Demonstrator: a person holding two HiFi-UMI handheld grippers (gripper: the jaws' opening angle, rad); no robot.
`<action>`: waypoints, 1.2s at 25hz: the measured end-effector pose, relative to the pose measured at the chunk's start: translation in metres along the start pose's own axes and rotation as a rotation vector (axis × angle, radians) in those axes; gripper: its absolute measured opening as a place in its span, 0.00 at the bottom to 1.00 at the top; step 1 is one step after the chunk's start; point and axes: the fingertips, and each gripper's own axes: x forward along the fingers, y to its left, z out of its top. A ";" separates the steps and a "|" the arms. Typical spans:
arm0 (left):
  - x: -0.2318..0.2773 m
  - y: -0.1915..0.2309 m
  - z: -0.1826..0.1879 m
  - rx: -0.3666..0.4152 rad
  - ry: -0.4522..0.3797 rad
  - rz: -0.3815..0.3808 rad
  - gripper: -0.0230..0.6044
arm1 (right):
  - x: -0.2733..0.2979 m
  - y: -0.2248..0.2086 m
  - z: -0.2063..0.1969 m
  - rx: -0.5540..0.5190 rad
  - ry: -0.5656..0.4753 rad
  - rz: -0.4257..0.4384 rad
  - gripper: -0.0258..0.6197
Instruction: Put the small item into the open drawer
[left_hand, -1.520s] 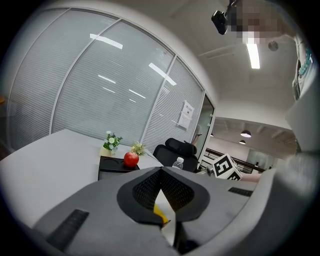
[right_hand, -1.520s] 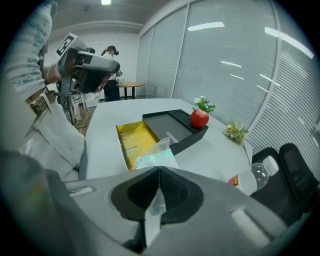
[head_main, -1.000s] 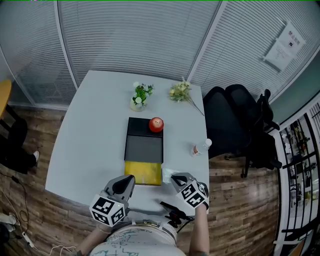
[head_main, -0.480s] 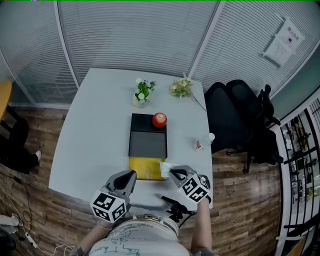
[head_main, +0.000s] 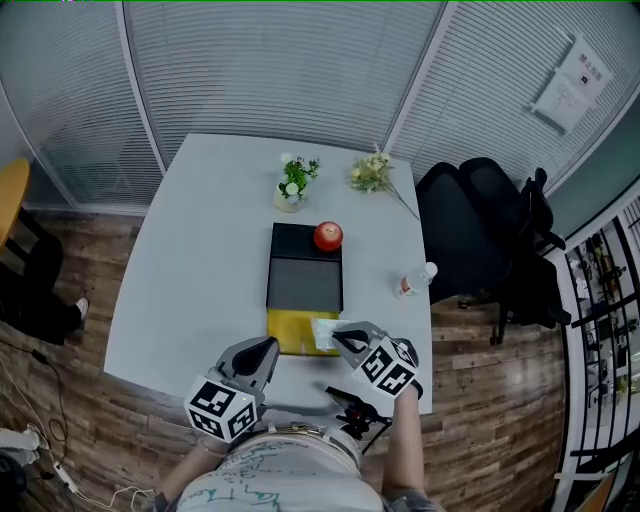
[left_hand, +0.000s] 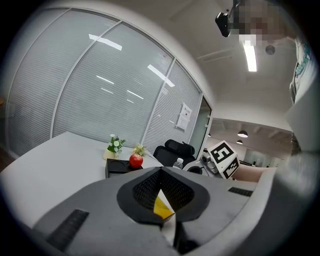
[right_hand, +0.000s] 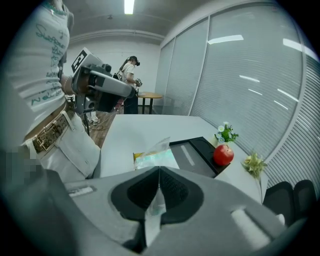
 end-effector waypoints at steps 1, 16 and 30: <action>-0.001 0.000 0.000 -0.001 0.001 -0.002 0.03 | 0.001 0.002 0.003 -0.004 -0.008 0.005 0.04; -0.010 0.001 -0.003 -0.017 0.006 -0.015 0.03 | 0.006 0.014 0.039 -0.077 -0.075 0.034 0.04; -0.006 0.008 -0.001 -0.026 0.011 -0.033 0.03 | 0.013 0.013 0.034 -0.088 -0.028 0.031 0.04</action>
